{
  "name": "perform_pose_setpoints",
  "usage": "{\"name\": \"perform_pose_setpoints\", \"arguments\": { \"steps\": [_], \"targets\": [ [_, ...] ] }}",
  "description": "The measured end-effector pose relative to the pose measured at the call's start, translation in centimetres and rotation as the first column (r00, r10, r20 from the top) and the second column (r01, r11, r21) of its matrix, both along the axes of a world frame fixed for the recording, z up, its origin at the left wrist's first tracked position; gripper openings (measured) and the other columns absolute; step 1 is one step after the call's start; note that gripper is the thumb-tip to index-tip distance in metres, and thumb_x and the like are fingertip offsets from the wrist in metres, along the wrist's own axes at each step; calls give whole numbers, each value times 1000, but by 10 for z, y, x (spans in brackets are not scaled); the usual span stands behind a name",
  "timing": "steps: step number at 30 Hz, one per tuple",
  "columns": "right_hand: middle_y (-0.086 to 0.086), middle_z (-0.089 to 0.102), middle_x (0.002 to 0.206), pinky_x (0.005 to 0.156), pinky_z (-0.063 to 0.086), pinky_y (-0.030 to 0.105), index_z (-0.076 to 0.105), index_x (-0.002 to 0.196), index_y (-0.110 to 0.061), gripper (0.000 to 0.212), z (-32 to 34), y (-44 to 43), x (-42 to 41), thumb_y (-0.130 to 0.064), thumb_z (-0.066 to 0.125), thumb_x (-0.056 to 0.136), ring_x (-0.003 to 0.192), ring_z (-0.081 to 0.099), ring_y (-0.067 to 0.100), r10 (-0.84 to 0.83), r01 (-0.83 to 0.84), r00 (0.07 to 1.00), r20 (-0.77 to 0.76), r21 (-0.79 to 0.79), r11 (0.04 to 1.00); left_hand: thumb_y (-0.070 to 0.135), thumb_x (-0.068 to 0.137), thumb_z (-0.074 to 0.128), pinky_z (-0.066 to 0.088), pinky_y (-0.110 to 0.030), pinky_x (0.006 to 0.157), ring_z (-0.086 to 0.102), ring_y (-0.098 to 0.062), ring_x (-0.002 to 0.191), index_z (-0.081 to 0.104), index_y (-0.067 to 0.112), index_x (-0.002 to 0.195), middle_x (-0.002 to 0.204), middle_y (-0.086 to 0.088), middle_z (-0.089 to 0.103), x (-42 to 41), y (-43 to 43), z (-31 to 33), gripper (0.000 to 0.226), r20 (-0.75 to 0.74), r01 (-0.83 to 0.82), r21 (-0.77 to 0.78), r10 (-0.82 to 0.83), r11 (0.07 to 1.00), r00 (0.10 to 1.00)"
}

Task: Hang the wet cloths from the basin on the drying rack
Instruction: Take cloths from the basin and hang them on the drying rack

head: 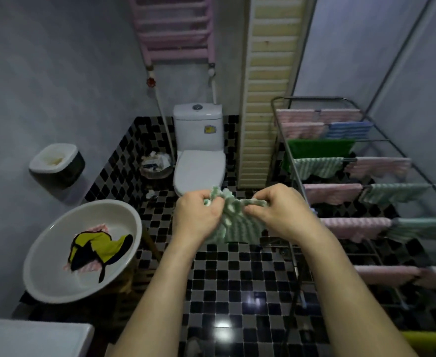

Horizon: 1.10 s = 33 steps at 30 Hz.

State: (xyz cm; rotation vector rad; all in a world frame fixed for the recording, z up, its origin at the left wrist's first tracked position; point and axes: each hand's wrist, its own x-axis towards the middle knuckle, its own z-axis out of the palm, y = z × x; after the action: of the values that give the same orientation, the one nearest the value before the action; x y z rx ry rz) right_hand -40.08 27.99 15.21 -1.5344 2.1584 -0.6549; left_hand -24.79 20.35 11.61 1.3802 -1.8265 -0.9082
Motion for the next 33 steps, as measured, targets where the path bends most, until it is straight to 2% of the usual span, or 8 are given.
{"name": "perform_pose_setpoints", "arguments": {
  "steps": [4,7,11,14,19,23,28,33],
  "targets": [
    [-10,69,111,89,50,37,74,82,-20,16,5,23,-27,-31,66,89,104,60,14,7,-4,994,105,-25,1000,24,85,58,25,-29,48,35,-16,45,39,16,48,42,7,35,-12,4,2,43,59,16,47,-19,999,998],
    [-10,67,107,73,52,30,69,79,-7,20,4,39,-39,-20,62,92,91,62,9,-35,52,874,485,-22,998,24,87,60,22,-30,50,29,-15,44,35,18,49,42,7,31,-25,12,7,46,-28,119,166,-116,979,993],
    [5,69,73,41,45,18,67,85,-6,18,6,62,-48,-15,55,95,62,62,12,-96,343,394,914,-49,938,23,90,64,49,-23,50,65,-17,55,72,7,66,64,-4,70,-35,29,26,29,-364,322,407,-172,855,916],
    [7,70,75,36,45,18,69,97,-4,21,3,73,-55,-17,52,97,58,65,11,-78,450,72,994,37,892,17,89,61,59,-31,62,69,-21,67,76,7,73,76,-12,72,-40,38,31,24,-654,523,517,-81,678,752],
    [9,64,94,36,43,13,63,113,-5,26,-6,85,-61,-21,49,98,62,63,12,-52,547,-206,977,159,822,9,75,68,58,-39,80,69,-25,81,76,9,91,88,-12,71,-49,47,37,18,-795,646,436,-68,627,602],
    [4,58,97,49,51,21,59,104,-21,16,3,98,-61,-16,44,101,74,59,16,30,647,-39,999,2,763,7,73,65,57,-32,66,64,-23,72,76,19,88,80,-5,65,-49,44,43,22,-832,699,386,-100,602,546],
    [5,65,124,83,52,31,69,112,-19,30,19,101,-44,-37,54,93,111,62,20,12,299,455,890,-165,940,9,77,66,54,-35,73,64,-23,77,75,20,91,86,-6,68,-57,44,54,20,-765,758,248,-358,603,535],
    [1,75,103,89,56,34,72,110,-16,25,28,85,-27,-15,72,85,98,70,14,-58,277,754,654,-237,931,11,83,68,55,-49,86,68,-27,84,73,19,95,91,-13,73,-69,35,62,15,-497,793,97,-661,601,562]
  ]
}}
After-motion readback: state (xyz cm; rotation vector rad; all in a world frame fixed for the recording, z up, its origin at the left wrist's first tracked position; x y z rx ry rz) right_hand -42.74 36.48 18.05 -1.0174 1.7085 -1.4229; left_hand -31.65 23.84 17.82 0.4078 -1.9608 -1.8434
